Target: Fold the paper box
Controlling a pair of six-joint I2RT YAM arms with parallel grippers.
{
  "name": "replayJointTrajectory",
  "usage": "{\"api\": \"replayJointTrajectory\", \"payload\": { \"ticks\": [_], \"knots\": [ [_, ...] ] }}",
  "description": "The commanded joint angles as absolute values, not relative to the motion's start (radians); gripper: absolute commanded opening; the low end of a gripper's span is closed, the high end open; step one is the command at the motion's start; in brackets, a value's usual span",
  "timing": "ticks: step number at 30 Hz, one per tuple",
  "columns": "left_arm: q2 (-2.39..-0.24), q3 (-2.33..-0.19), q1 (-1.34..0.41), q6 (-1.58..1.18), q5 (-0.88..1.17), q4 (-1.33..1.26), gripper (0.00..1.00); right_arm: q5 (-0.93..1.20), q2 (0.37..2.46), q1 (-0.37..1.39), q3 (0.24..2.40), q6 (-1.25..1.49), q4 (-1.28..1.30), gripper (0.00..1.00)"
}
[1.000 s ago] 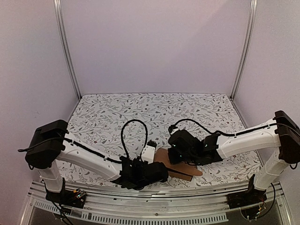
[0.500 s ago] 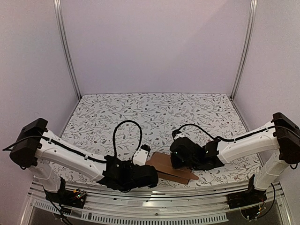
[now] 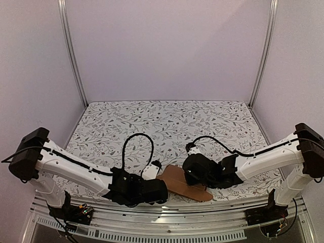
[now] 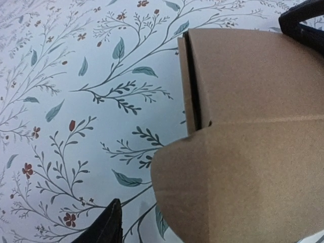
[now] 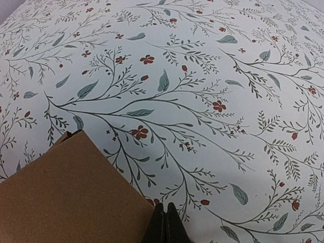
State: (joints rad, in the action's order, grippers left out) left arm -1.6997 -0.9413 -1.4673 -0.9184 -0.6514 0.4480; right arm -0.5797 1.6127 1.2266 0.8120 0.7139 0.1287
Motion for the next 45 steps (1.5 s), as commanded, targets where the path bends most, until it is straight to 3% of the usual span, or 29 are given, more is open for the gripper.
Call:
{"api": "replayJointTrajectory", "payload": {
  "ticks": [1, 18, 26, 35, 45],
  "knots": [
    [-1.626, -0.886, -1.479, -0.964, -0.571, 0.484, 0.51, -0.655, 1.661, 1.264, 0.822, 0.727, 0.175, 0.0],
    [-1.432, -0.894, -1.404, -0.794, -0.443, 0.401, 0.54, -0.954, 1.842, 1.382, 1.006, 0.72, 0.468, 0.0],
    [-1.503, -0.913, -1.252, -0.672, -0.292, 0.18, 0.53, -0.927, 1.77, 1.383, 1.01, 0.651, 0.436, 0.0],
    [-1.725, -1.004, -1.192, -0.656, -0.277, 0.194, 0.47, -0.898, 1.672, 1.382, 1.023, 0.607, 0.425, 0.0],
    [-1.758, -0.973, -1.183, -0.718, -0.335, 0.238, 0.42, -0.72, 1.498, 1.38, 0.967, 0.61, 0.443, 0.0]
  ]
}}
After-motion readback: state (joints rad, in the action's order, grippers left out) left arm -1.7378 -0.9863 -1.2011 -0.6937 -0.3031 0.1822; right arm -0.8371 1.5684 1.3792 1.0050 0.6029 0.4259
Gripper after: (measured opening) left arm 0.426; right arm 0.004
